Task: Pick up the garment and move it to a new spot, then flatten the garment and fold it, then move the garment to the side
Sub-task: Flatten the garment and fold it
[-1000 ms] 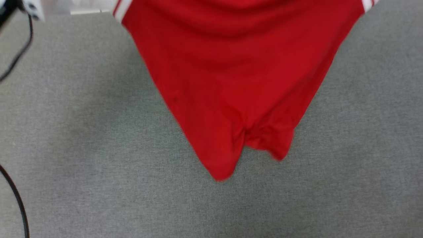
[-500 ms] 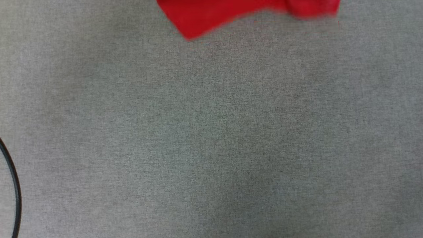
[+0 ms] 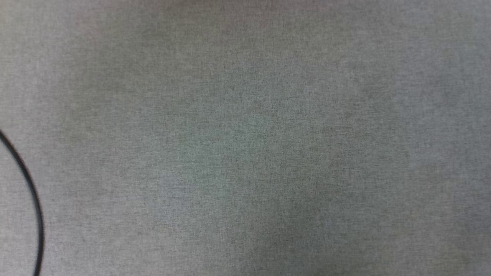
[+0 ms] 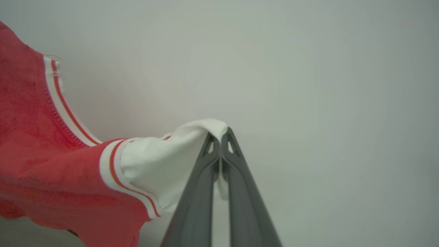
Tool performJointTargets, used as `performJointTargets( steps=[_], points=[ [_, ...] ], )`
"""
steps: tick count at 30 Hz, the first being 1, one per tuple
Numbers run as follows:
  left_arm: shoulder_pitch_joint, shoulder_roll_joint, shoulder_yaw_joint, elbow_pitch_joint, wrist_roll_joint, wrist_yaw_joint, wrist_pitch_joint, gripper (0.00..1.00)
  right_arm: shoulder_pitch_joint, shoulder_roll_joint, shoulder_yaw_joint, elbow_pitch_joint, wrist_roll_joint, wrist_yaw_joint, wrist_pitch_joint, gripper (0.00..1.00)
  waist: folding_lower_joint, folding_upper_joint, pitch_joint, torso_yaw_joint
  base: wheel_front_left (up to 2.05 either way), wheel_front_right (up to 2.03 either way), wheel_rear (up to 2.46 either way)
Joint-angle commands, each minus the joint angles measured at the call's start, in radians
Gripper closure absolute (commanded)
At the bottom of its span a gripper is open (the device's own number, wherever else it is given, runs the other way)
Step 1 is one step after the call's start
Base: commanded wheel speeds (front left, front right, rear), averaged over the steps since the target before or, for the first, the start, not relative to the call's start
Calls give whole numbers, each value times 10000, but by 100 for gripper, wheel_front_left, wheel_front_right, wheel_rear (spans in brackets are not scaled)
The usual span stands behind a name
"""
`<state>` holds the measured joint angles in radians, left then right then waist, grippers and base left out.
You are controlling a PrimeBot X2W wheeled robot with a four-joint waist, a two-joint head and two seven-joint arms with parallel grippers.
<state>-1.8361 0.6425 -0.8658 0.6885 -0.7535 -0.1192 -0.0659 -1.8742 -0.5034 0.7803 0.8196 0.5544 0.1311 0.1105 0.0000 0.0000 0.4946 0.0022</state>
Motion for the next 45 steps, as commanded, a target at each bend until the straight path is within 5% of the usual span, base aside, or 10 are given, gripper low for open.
performJointTargets(
  steps=[1,14,28,36,45],
  points=[
    [549,-48,-133,114,-80,-19,-128,100,684,138,342,112,-36,-7,-206,100,0,0,-142,-11,0,0,0],
    [5559,667,-717,-521,-1079,227,-1577,100,4987,267,2519,-289,1495,-9,-1431,100,0,0,-1610,-323,0,0,0],
    [12490,2220,-400,-3726,-2894,2337,-1993,100,9780,-926,3752,-1276,3437,-9,-2224,100,0,0,-3212,-512,0,0,0],
    [15865,2184,331,-4701,-3273,3175,-2013,100,12397,-1724,3685,-1391,3797,-9,-2750,100,0,0,-3940,-521,0,0,0],
    [18659,1922,1613,-5188,-3186,3544,-2004,100,14406,-2051,3277,-1815,3750,-9,-2874,100,0,0,-4518,-596,0,0,0]
  ],
)
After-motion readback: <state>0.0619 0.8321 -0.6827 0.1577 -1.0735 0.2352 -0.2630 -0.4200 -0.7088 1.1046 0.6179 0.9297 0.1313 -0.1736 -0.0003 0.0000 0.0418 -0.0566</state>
